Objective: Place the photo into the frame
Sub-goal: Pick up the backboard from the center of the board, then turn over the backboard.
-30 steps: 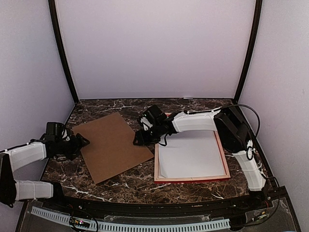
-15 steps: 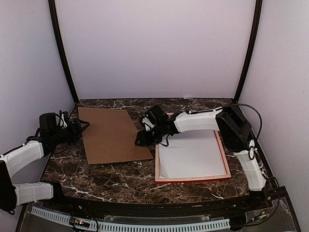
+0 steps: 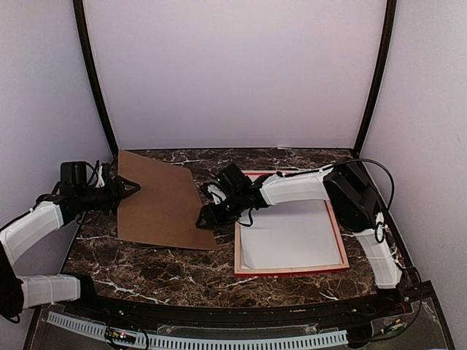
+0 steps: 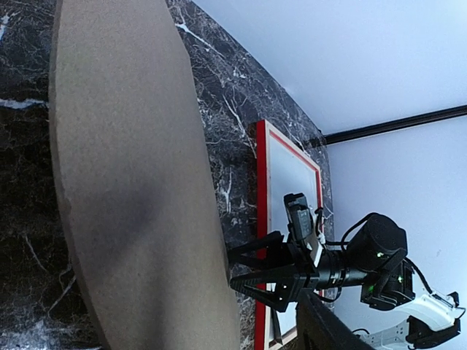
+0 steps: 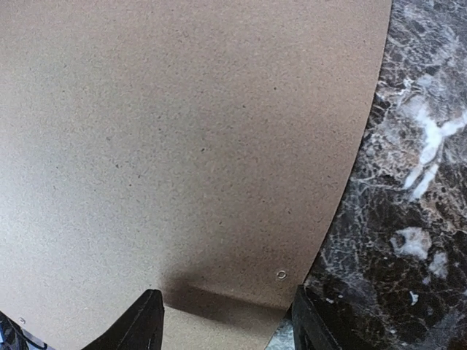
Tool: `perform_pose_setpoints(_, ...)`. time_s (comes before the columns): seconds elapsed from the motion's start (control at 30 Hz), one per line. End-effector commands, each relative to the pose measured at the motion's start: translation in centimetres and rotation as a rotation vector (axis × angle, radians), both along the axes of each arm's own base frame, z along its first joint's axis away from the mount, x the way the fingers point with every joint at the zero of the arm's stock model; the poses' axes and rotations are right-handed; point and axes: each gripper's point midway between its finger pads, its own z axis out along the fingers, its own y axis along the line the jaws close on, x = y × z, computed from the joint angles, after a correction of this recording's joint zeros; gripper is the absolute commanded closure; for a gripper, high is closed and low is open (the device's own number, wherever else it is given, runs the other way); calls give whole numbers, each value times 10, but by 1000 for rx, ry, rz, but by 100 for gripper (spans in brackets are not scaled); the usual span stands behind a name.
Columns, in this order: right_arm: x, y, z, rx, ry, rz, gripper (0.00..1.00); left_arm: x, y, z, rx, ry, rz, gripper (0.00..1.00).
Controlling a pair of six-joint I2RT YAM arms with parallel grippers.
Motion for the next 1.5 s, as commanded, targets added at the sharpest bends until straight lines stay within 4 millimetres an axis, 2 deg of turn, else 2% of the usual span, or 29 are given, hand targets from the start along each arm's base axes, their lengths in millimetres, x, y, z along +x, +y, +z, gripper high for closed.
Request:
perform_pose_setpoints(0.0, -27, 1, -19, -29, 51, 63, 39, -7, 5, 1, 96, 34, -17, 43)
perform_pose_setpoints(0.13, -27, 1, -15, -26, 47, 69, 38, -7, 9, 5, 138, 38, -13, 59)
perform_pose_setpoints(0.4, -32, 4, 11, 22, 41, 99, 29, -10, 14, 18, 233, 63, -52, 88)
perform_pose_setpoints(0.6, -36, 7, 36, 81, 52, 115, 25, -20, 11, 37, 266, 92, -121, 95)
perform_pose_setpoints(0.7, -37, 6, 43, 110, 71, 110, 24, -25, 8, 50, 261, 86, -147, 97)
perform_pose_setpoints(0.8, -31, 0, 41, 97, 88, 72, 23, -33, 5, 58, 242, 101, -164, 97)
perform_pose_setpoints(0.97, -27, -12, 25, 45, 101, 30, 23, -40, 4, 68, 223, 102, -156, 94)
perform_pose_setpoints(1.13, -32, -10, 13, 38, 127, 42, 25, -49, -7, 71, 210, 94, -183, 93)
perform_pose_setpoints(1.3, -40, -4, 4, 50, 154, 62, 25, -53, -27, 77, 177, 67, -230, 84)
perform_pose_setpoints(1.47, -49, 3, 7, 107, 178, 96, 25, -57, -51, 90, 103, 32, -286, 73)
